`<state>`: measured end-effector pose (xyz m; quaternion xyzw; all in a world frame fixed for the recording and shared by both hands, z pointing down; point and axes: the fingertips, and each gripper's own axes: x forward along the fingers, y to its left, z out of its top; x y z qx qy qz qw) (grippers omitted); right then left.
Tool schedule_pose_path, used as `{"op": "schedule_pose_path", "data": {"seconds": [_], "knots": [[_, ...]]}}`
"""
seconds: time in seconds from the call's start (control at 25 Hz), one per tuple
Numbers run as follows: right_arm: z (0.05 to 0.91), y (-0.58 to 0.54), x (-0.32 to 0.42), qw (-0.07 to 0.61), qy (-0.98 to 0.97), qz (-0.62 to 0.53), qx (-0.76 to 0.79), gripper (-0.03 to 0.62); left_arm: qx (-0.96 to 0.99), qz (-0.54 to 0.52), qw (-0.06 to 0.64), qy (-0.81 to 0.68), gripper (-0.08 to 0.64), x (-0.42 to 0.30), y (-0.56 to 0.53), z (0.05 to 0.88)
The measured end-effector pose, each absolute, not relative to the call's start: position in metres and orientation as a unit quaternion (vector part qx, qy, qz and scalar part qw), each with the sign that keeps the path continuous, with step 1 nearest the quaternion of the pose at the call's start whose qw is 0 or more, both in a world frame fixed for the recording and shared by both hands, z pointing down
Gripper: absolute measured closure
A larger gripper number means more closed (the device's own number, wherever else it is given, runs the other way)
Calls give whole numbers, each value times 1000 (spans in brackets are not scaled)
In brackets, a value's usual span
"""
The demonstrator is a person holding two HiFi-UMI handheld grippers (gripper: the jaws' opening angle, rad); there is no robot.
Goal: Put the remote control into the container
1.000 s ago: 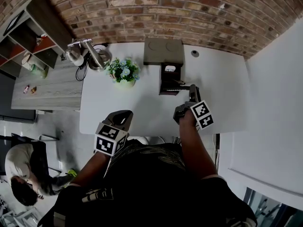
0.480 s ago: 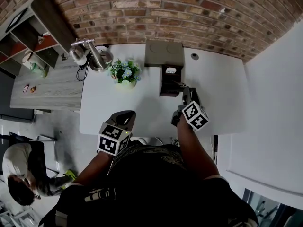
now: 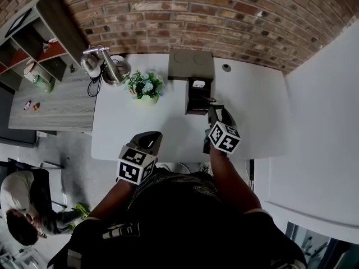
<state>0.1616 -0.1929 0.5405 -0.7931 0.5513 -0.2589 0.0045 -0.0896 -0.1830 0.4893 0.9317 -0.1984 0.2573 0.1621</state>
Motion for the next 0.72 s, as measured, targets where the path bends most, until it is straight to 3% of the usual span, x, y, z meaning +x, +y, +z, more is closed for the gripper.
{"op": "schedule_pose_path", "data": {"seconds": [0.2,0.72], "knots": [[542,-196,143,-74,575,-235,-780,379,934,253,165,-192,555,-89,-177,490],[544,-173,127,-79,586,-252,-766,379,934,254,172,-184,555,-105,-160,496]]}}
